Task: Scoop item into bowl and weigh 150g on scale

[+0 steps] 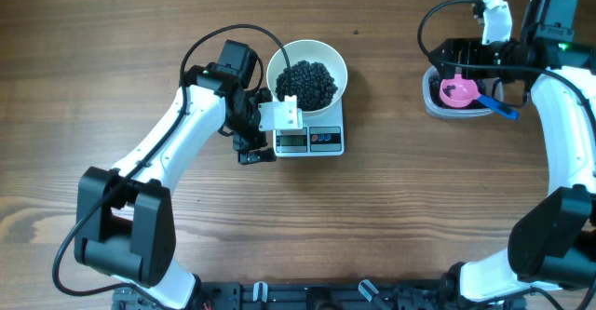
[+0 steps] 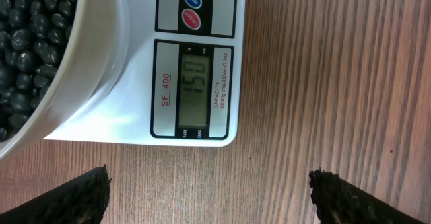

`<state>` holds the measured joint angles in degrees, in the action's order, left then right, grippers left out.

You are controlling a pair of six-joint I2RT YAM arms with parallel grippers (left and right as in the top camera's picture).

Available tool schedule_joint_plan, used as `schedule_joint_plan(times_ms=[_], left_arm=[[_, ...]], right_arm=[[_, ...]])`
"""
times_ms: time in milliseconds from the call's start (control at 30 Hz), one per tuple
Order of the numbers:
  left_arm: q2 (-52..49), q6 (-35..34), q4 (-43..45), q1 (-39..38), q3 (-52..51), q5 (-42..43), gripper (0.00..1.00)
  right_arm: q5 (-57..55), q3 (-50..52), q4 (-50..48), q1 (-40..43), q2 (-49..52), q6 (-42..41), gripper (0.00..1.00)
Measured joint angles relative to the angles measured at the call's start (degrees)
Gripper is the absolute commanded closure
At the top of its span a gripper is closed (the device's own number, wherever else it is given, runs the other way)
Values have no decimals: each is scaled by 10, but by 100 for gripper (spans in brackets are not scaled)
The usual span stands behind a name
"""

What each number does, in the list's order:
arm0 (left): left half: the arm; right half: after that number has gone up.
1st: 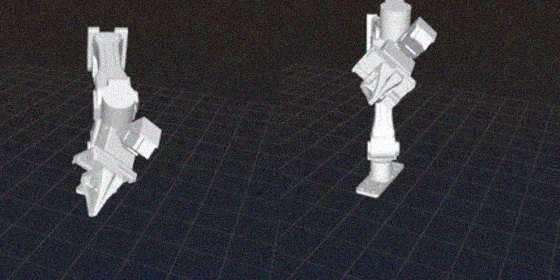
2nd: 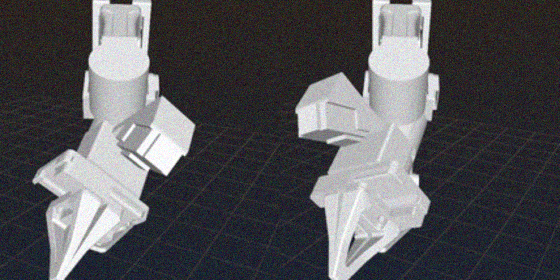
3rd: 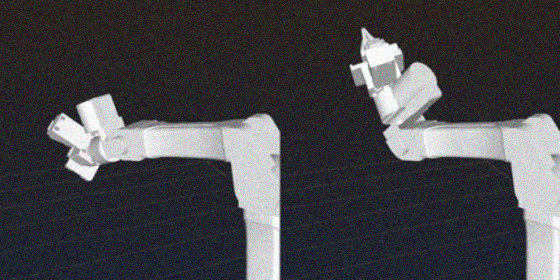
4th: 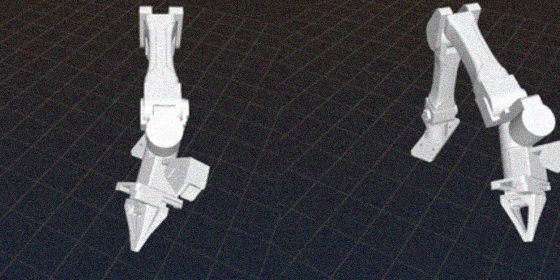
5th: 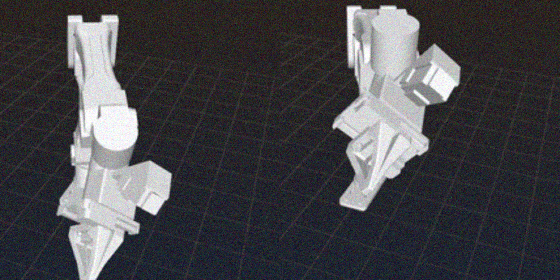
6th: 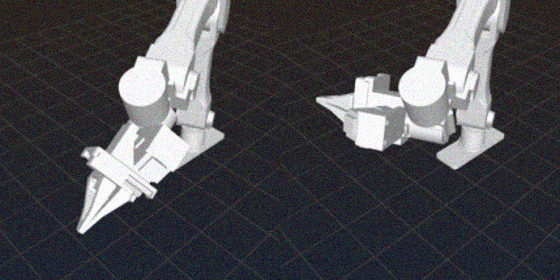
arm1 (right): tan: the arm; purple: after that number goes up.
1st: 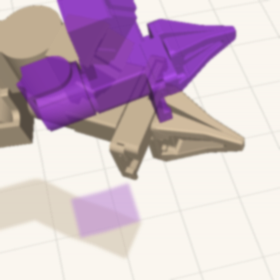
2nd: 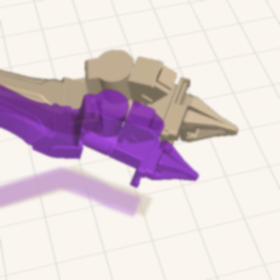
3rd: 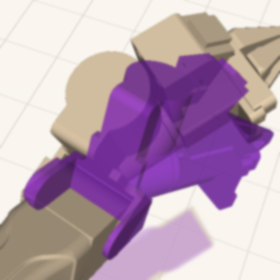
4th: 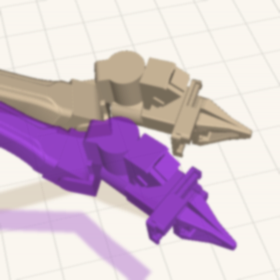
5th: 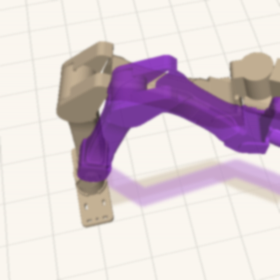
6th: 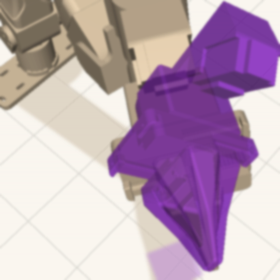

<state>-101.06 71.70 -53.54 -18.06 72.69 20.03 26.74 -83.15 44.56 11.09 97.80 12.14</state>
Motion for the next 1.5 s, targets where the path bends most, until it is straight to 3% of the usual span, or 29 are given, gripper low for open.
schedule_joint_plan(times_ms=[1200, 1500], left_arm=[[0, 0, 0, 0, 0, 0, 0], [0, 0, 0, 0, 0, 0, 0]], right_arm=[[-4, 0, 0, 6, -2, 2, 0], [-17, 0, 0, 6, -191, 2, 0]])
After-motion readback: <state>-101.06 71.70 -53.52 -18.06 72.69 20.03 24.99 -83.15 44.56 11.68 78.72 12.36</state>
